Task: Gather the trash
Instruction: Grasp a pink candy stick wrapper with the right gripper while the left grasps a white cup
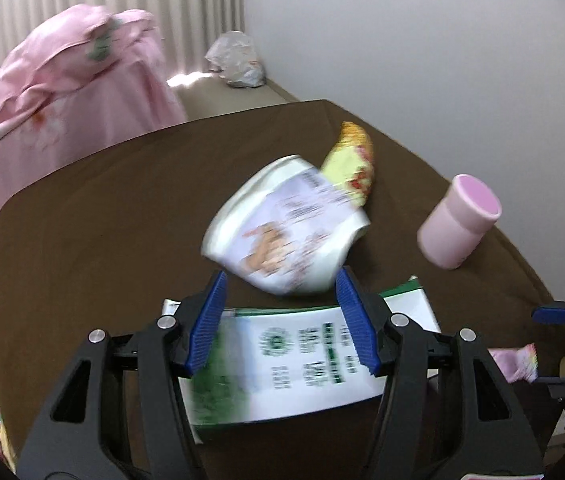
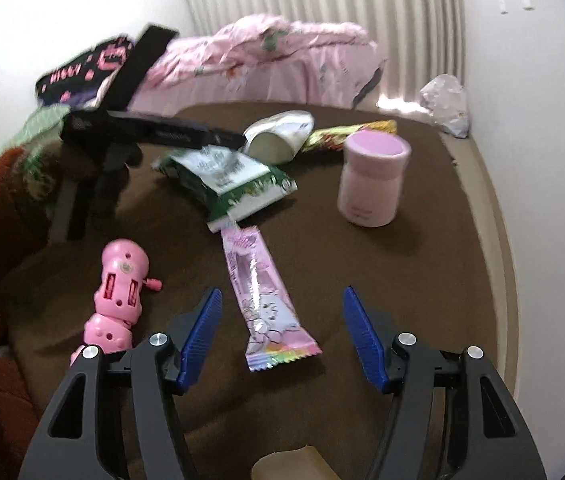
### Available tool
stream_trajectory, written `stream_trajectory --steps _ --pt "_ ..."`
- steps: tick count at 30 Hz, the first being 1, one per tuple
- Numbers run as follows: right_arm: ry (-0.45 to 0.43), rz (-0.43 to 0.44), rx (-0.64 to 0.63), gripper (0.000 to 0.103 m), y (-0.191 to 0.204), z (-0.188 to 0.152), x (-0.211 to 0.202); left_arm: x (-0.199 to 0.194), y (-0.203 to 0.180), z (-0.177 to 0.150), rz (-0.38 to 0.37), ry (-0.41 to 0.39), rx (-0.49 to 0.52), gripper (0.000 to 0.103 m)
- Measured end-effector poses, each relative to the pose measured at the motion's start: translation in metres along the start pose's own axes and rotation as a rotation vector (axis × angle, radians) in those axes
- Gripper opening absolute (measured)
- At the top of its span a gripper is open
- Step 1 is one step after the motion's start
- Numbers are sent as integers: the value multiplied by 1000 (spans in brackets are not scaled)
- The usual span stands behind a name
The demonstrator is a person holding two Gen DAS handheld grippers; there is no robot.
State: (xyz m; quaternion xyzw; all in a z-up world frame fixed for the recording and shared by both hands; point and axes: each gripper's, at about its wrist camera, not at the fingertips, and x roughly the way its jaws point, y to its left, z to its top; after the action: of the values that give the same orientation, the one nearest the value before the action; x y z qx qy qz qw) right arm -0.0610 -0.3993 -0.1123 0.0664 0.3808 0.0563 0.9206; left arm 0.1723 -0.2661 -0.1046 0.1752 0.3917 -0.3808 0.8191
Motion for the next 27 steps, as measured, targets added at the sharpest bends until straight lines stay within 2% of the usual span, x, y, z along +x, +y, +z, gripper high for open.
stream_trajectory --steps 3,5,7,9,11,14,16,17,18,19,24,27 --pt "38 19 -27 55 7 3 17 -6 22 -8 42 3 -35 54" --pt "58 -22 -60 22 15 5 25 -11 33 -9 54 -2 -59 52" --pt "53 -52 -73 17 19 4 26 -19 34 -8 -44 -41 -85 52" --pt "50 -50 -64 15 18 4 25 -21 19 0 -97 -59 -64 53" --pt "43 -58 -53 15 17 2 21 -20 -2 11 -85 -71 -20 54" --pt "29 -72 -17 15 10 -3 13 -1 -35 25 -9 -56 88 54" --pt "20 -72 3 15 6 -5 9 18 -51 29 63 -9 166 53" --pt "16 -73 12 15 4 -6 7 24 -54 30 83 9 179 49" --pt "12 -76 19 15 2 -6 7 29 -53 30 93 31 177 37" --pt "11 -77 24 15 1 -8 5 31 -50 29 85 43 159 35" --pt "-25 -63 53 15 -3 -6 2 -7 -30 23 47 -45 70 10" --pt "-59 -57 49 15 1 2 -3 -41 -14 18 31 -113 -4 7"
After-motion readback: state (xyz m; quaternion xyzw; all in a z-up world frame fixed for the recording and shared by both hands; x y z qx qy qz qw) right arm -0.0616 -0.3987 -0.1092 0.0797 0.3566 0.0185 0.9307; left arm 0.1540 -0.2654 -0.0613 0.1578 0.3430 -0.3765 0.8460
